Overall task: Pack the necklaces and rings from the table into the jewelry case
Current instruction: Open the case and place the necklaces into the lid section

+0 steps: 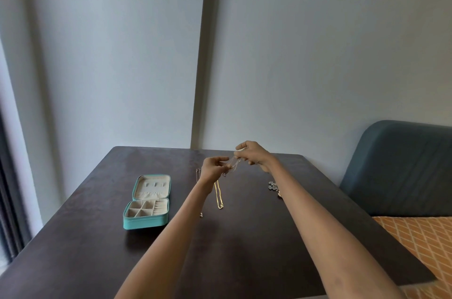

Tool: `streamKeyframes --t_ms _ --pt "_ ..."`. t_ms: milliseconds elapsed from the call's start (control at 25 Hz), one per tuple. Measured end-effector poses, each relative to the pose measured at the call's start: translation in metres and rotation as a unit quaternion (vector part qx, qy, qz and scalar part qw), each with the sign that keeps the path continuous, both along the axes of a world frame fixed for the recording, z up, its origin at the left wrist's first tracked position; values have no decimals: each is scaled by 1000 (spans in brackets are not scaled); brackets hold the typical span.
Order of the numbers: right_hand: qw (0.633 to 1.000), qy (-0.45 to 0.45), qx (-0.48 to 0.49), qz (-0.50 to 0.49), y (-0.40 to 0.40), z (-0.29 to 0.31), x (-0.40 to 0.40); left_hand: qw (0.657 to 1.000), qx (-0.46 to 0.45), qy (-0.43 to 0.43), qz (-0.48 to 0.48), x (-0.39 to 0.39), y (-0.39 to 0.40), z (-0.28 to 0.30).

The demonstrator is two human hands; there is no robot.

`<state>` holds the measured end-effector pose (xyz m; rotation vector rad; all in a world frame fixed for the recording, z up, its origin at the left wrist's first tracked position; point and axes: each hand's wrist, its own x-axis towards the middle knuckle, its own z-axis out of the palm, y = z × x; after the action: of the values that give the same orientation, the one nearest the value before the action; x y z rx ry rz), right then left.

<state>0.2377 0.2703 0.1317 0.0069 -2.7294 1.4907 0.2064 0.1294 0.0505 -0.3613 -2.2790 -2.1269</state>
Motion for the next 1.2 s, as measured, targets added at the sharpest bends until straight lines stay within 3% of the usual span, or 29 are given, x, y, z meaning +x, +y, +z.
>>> streamKeyframes --t_ms 320,680,1080,1200 --pt "990 4 -135 41 -3 -7 -2 999 44 -1 -5 4 -7 -6" --pt "985 31 -152 74 -34 -11 -5 997 22 53 -43 7 -49 29" --pt "983 25 -126 130 -74 -16 -6 988 -87 117 -57 0 -97 29" --pt "984 33 -121 126 -77 -20 -7 987 -100 122 -15 -1 -100 27"
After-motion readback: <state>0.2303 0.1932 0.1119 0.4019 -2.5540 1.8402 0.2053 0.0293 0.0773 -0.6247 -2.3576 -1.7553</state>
